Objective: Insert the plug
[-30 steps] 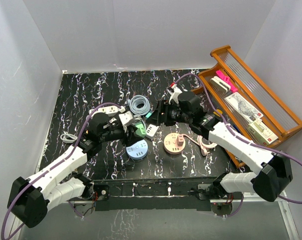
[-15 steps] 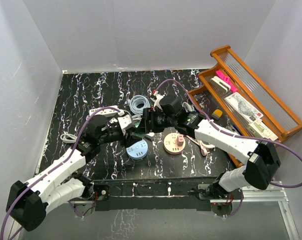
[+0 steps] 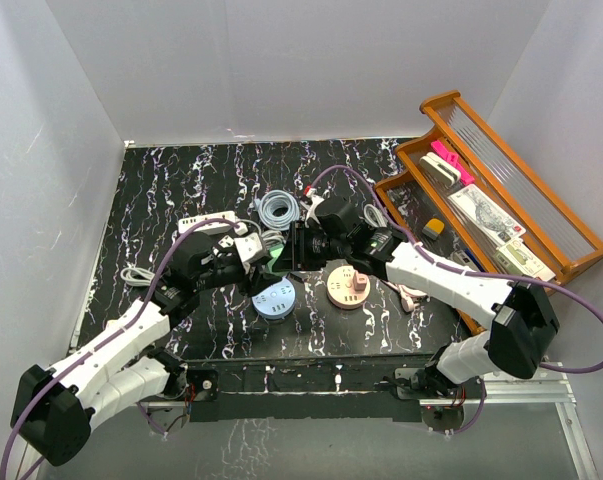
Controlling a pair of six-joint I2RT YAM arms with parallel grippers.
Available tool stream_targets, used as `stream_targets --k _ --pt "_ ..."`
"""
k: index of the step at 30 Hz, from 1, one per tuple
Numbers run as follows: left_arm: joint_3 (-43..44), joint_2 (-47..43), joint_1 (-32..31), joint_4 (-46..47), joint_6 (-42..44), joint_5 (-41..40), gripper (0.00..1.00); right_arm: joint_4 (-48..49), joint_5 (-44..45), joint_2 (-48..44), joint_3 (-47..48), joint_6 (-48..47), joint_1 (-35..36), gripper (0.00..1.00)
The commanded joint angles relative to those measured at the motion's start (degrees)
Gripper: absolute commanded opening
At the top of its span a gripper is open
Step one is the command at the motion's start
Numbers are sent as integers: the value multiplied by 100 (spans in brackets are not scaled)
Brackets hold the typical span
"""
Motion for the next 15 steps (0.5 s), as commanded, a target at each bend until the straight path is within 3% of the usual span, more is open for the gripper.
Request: stream_targets --k 1,6,9,11,15 --pt "27 -196 -33 295 98 15 38 143 235 -37 204 13 33 19" --pt "-50 -199 -31 658 -221 -184 56 202 641 -292 140 46 33 0" --pt "-112 -266 -32 847 -424 -385 76 72 934 -536 99 28 33 0" --pt "-102 -399 -28 895 -552 -614 97 -114 1213 -737 56 7 33 0" --pt "61 -696 -29 844 -997 -1618 98 -603 1861 -1138 -116 -98 33 0"
